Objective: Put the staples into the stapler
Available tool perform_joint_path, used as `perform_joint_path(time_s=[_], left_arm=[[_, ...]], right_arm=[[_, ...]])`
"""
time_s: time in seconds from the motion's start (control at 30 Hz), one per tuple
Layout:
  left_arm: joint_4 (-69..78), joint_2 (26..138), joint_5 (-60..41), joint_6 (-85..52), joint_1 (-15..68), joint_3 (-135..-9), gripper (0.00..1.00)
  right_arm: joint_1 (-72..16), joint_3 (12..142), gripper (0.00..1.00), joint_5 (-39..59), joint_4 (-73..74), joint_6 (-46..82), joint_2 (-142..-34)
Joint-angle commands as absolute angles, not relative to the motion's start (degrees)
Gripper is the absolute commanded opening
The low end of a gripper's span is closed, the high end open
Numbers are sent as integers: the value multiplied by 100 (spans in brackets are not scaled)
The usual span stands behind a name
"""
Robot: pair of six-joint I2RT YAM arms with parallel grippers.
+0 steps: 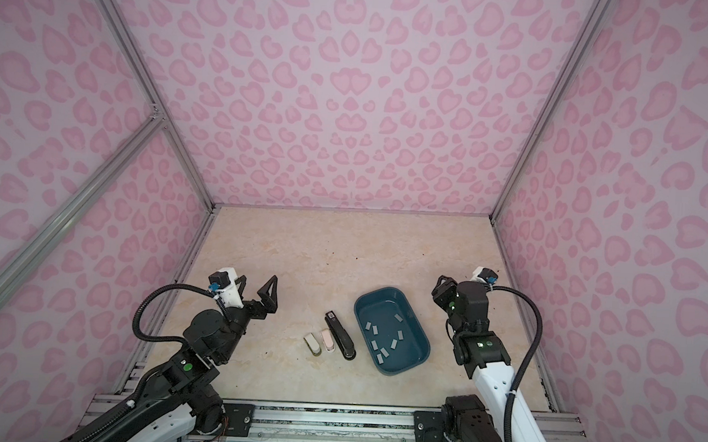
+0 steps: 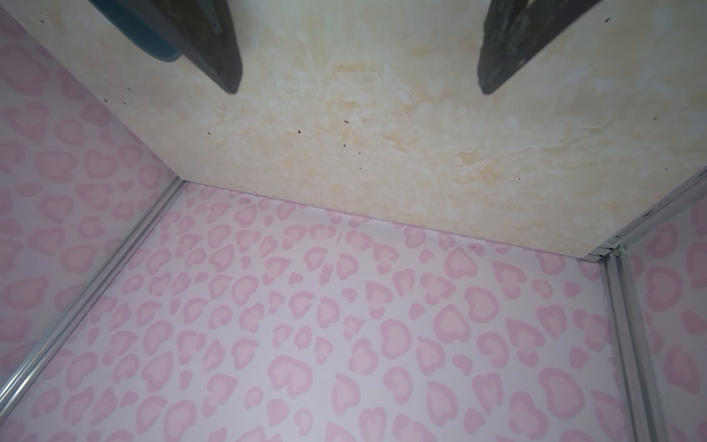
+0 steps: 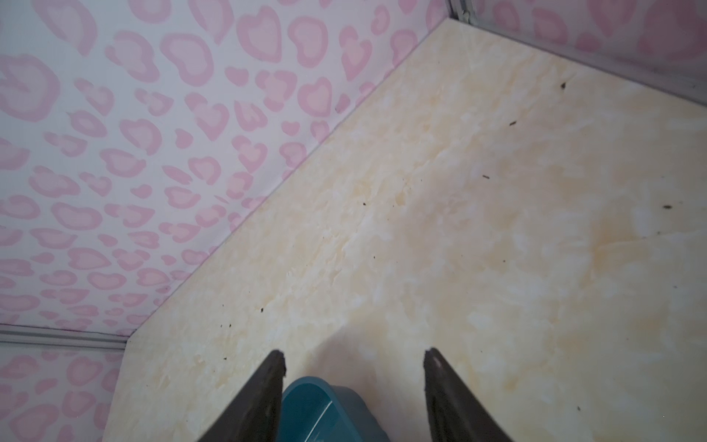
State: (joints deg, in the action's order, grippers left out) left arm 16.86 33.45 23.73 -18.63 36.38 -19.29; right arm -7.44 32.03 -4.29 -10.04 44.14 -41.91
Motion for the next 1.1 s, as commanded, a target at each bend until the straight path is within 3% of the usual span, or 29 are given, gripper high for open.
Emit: perform_joint_path(time_s=[0.0,0.07,0.17,0.3,0.43,0.53,0.73,1.07], left_arm=[[1294,3555,2133,-1452,3625,-2186,97],[1157,3825,2025,-746,3629,-2367,96],[1631,4351,3162,-311,3570,-2366,96],[2018,5033,3436,-279,2750,-2442,96],[3147,5556,3379,-398,2008,-1980,96],[3711,6030,3408,-598,1577,-1778,96],[4903,7641,4990,-612,1500,-1867,96],[4847,7777,3903,-372,1092,-2020,96]], right_arm=[[-737,2841,65,-982,-539,3851,-3705],[-732,2515,70,-1280,-154,3543,-3295],[-721,2093,77,-1868,230,2892,-2903],[-490,1316,83,-1766,1205,1952,-2981],[-211,876,83,-1266,2431,1395,-3886],[-199,1164,83,-1625,2593,1134,-4874],[-145,1450,80,-1611,4169,621,-7014],[-136,2224,81,-1173,3992,70,-7872]])
